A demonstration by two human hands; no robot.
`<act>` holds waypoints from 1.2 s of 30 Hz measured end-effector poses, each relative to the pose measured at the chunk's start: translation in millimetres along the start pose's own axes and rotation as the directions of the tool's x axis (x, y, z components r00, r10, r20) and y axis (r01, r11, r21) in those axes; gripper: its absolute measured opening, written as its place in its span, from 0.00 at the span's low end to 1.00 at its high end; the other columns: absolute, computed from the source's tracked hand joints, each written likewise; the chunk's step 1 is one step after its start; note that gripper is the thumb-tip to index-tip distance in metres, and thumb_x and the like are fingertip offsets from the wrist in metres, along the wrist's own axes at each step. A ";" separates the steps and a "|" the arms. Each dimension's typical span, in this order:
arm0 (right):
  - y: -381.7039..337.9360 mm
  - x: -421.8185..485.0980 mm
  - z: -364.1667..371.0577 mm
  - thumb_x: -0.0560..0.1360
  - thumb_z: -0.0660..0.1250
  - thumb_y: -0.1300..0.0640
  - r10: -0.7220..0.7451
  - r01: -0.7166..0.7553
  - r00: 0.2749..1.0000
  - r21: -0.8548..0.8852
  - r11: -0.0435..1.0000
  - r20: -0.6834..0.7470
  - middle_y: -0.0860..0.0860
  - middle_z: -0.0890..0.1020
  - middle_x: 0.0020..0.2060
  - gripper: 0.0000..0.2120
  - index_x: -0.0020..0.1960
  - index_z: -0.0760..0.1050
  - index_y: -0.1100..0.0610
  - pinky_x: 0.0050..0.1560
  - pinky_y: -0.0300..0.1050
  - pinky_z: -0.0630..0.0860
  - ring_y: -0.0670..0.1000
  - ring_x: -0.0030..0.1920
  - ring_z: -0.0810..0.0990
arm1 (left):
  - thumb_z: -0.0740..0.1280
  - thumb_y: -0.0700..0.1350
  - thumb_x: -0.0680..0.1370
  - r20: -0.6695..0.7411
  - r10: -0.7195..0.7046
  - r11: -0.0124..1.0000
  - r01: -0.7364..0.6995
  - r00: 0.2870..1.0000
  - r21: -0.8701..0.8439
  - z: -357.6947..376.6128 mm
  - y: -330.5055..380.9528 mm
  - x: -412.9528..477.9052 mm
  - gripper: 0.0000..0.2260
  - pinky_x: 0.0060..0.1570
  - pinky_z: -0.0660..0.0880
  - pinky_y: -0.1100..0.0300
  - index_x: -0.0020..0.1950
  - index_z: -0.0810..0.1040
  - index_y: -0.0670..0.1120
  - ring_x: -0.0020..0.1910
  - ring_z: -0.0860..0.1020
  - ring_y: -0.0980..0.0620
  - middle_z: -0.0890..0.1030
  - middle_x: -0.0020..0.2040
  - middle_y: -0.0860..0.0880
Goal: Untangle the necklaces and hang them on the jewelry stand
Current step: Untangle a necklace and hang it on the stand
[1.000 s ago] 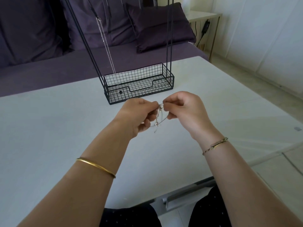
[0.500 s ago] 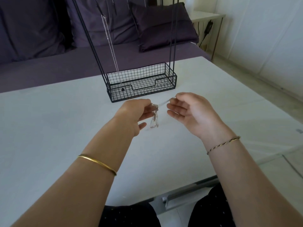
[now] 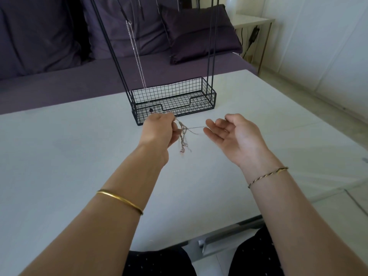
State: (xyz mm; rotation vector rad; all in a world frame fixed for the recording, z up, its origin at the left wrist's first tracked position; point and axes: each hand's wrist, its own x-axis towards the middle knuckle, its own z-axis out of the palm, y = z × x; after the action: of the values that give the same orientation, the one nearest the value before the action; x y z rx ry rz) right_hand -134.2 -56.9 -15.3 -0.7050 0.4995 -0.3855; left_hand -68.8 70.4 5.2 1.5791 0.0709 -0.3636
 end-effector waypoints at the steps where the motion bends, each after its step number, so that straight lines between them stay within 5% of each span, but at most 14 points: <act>1: 2.1 -0.3 1.6 0.79 0.55 0.65 0.015 -0.015 1.000 0.011 1.000 -0.002 0.53 0.72 0.25 0.07 0.42 0.66 0.60 0.39 0.50 0.81 0.53 0.28 0.80 | 0.59 0.38 0.79 -0.006 0.011 1.000 -0.012 1.000 -0.025 0.8 0.3 -0.4 0.10 0.43 0.75 0.58 0.38 0.70 0.44 0.30 0.71 0.53 0.71 0.29 0.50; 7: 12.5 -7.6 12.4 0.79 0.59 0.66 0.115 -0.109 0.993 -0.186 0.976 0.023 0.51 0.65 0.27 0.06 0.43 0.69 0.60 0.26 0.38 0.69 0.47 0.24 0.61 | 0.57 0.40 0.82 0.040 0.112 0.994 -0.112 0.993 0.000 5.5 -0.5 -5.3 0.14 0.40 0.75 0.57 0.35 0.68 0.44 0.28 0.70 0.52 0.71 0.28 0.50; 12: 13.1 -13.1 12.9 0.75 0.62 0.66 0.113 -0.048 0.989 -0.522 0.852 0.093 0.53 0.71 0.35 0.06 0.41 0.75 0.59 0.25 0.38 0.60 0.46 0.25 0.60 | 0.58 0.42 0.82 0.047 0.148 0.987 -0.150 0.988 0.053 6.9 -0.8 -7.7 0.12 0.37 0.75 0.58 0.38 0.68 0.44 0.25 0.69 0.55 0.71 0.29 0.50; 18: 11.5 -14.5 10.6 0.72 0.69 0.59 0.074 0.046 0.988 -0.715 0.697 0.136 0.52 0.75 0.35 0.06 0.37 0.78 0.58 0.27 0.39 0.56 0.46 0.25 0.61 | 0.58 0.41 0.81 0.051 0.166 0.978 -0.171 0.985 0.121 5.9 -2.1 -7.2 0.11 0.32 0.74 0.63 0.39 0.71 0.43 0.25 0.69 0.56 0.74 0.31 0.50; 30: 6.7 -13.8 4.1 0.76 0.68 0.57 0.076 0.143 0.972 -0.819 0.555 0.221 0.49 0.74 0.29 0.10 0.37 0.78 0.59 0.27 0.36 0.63 0.45 0.27 0.65 | 0.58 0.43 0.82 0.054 0.161 0.966 -0.168 0.986 0.197 8.1 -0.8 -7.9 0.08 0.25 0.64 0.64 0.44 0.70 0.42 0.26 0.65 0.55 0.73 0.32 0.50; 36: -6.3 -13.2 1.1 0.78 0.65 0.59 0.125 0.027 0.980 -0.720 0.693 0.156 0.53 0.78 0.33 0.11 0.36 0.73 0.59 0.23 0.35 0.64 0.46 0.29 0.70 | 0.58 0.42 0.81 0.092 0.135 0.950 -0.155 0.987 0.272 4.4 -0.6 -4.7 0.07 0.21 0.58 0.67 0.43 0.69 0.44 0.27 0.61 0.53 0.72 0.34 0.48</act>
State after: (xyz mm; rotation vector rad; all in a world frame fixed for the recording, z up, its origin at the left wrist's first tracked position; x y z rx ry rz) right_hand -145.4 -54.3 -6.3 -1.4866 0.4783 -0.0425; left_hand -74.2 67.0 5.9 1.8359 -0.1586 -0.3249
